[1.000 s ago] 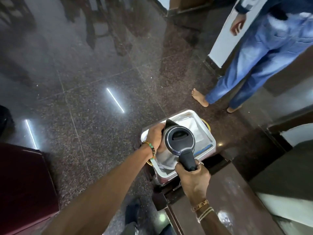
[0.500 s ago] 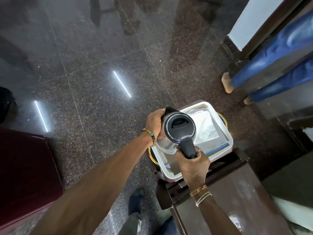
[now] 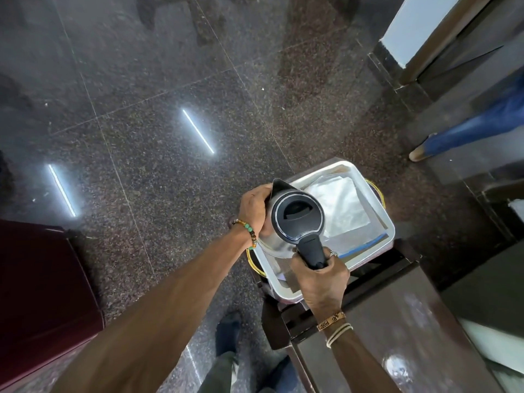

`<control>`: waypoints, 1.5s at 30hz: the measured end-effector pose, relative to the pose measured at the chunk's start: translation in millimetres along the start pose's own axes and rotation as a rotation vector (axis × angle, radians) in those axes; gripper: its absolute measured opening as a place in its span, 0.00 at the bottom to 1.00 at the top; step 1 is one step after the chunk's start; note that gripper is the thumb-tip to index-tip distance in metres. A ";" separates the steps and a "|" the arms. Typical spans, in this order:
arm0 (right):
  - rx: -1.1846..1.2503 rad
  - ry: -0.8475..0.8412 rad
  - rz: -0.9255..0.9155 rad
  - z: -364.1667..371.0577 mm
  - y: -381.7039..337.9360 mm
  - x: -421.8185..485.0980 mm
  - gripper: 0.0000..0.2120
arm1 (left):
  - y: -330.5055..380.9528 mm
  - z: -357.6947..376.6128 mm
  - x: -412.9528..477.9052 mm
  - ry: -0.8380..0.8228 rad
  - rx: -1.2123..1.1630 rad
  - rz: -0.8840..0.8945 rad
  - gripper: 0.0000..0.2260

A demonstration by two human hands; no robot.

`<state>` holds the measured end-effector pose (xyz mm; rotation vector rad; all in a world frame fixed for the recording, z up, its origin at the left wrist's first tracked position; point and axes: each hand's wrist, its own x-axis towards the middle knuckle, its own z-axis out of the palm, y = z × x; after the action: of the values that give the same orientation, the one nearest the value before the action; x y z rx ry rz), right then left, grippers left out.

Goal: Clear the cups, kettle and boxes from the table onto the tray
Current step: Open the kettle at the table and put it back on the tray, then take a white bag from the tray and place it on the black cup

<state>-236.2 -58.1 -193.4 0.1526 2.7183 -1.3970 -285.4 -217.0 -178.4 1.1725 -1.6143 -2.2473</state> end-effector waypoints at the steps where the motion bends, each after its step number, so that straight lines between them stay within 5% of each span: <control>1: 0.001 0.004 0.001 0.3 0.7 0.4 0.10 | -1.3 -0.1 2.0 0.008 -0.001 -0.010 0.12; 12: -0.027 -0.071 0.060 -1.3 4.7 4.5 0.17 | -8.7 -2.3 16.5 -0.014 -0.001 -0.194 0.15; 21: -0.136 -0.273 0.097 -18.6 -3.1 7.1 0.17 | -5.9 -14.9 -1.8 0.133 0.157 -0.078 0.15; 24: -0.365 -0.298 0.006 -38.7 -14.2 7.4 0.23 | -6.3 -27.8 -16.7 0.222 0.306 -0.040 0.19; 28: -0.689 -0.186 -0.147 -74.6 -15.3 -0.2 0.46 | 5.5 -44.8 -42.0 0.225 0.511 0.242 0.11; 33: -0.754 0.025 -0.232 -139.9 -23.1 -15.2 0.45 | 46.4 -38.5 -65.5 0.086 0.879 0.558 0.23; 45: -0.779 0.474 -0.172 -313.5 -61.6 -78.6 0.42 | 112.9 103.8 -205.4 -0.514 1.343 1.280 0.28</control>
<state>-174.4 157.3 47.4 0.2145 3.5001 -0.2383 -247.6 -79.9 34.9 -0.5729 -2.8300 -0.4939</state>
